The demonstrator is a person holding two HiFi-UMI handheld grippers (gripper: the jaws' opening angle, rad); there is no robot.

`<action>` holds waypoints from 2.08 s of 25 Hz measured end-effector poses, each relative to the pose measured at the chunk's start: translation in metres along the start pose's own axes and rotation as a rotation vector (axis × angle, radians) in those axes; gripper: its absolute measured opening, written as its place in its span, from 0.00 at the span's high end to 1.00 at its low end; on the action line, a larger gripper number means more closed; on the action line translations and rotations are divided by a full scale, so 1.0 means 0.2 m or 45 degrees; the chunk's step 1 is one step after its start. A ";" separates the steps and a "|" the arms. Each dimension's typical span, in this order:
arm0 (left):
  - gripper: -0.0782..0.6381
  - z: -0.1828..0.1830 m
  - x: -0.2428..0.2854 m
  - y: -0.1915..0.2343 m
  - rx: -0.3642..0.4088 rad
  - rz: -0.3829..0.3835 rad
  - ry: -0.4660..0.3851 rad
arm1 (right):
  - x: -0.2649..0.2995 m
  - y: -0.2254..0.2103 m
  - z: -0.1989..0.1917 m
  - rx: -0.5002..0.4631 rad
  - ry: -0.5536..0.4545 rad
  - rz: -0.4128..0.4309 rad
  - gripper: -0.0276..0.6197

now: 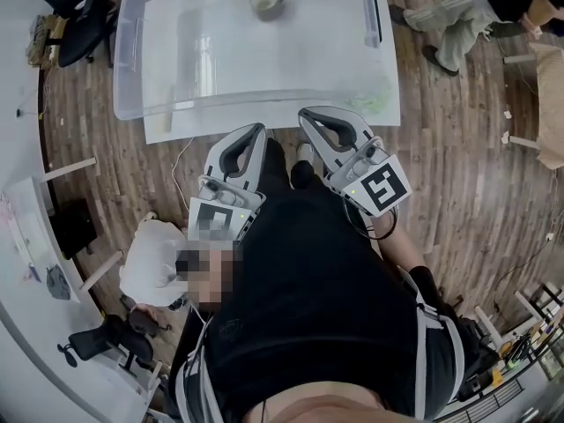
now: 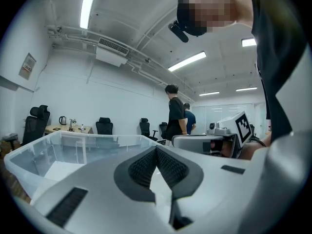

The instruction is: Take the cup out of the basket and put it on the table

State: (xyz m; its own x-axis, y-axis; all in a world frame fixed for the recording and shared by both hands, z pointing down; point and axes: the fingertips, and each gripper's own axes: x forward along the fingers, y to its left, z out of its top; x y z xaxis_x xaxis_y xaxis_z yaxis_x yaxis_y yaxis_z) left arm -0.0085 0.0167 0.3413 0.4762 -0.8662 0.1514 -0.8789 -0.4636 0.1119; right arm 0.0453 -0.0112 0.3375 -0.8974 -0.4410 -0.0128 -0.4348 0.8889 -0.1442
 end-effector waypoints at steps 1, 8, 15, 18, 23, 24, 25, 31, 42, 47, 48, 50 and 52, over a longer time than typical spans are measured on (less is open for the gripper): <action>0.87 0.00 0.00 0.02 0.000 -0.004 0.000 | 0.02 0.00 0.00 -0.004 0.003 -0.001 0.93; 0.87 0.05 0.05 0.17 0.014 -0.045 -0.025 | 0.17 -0.03 0.03 -0.038 0.014 -0.022 0.93; 0.87 0.11 0.13 0.36 0.016 -0.095 -0.036 | 0.36 -0.08 0.05 -0.058 0.034 -0.056 0.93; 0.87 0.13 0.15 0.44 0.015 -0.120 -0.043 | 0.43 -0.11 0.07 -0.064 0.033 -0.079 0.93; 0.87 0.14 0.19 0.57 0.019 -0.154 -0.050 | 0.54 -0.15 0.06 -0.066 0.044 -0.123 0.93; 0.87 0.14 0.19 0.60 0.017 -0.159 -0.048 | 0.56 -0.16 0.05 -0.070 0.050 -0.130 0.93; 0.87 0.15 0.19 0.63 0.012 -0.163 -0.045 | 0.59 -0.16 0.05 -0.074 0.057 -0.136 0.93; 0.87 0.16 0.20 0.78 0.006 -0.218 -0.054 | 0.73 -0.18 0.02 -0.088 0.090 -0.178 0.93; 0.87 0.12 0.28 0.87 0.015 -0.255 -0.001 | 0.83 -0.21 0.02 -0.064 0.104 -0.201 0.93; 0.87 0.12 0.33 0.89 -0.001 -0.207 0.003 | 0.84 -0.27 0.02 -0.064 0.099 -0.162 0.93; 0.87 0.11 0.35 0.89 0.001 -0.196 0.009 | 0.85 -0.29 0.02 -0.067 0.101 -0.152 0.93; 0.87 0.10 0.38 0.90 0.005 -0.181 0.028 | 0.85 -0.31 0.03 -0.072 0.099 -0.132 0.93; 0.87 0.10 0.40 0.89 0.006 -0.175 0.026 | 0.85 -0.34 0.03 -0.066 0.095 -0.122 0.93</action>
State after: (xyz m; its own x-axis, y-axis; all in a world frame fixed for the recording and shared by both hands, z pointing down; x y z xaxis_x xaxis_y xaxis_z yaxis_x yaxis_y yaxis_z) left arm -0.1272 -0.1397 0.3533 0.5928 -0.7903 0.1548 -0.8053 -0.5789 0.1281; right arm -0.0767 -0.1469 0.3391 -0.8540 -0.5152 0.0725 -0.5200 0.8494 -0.0900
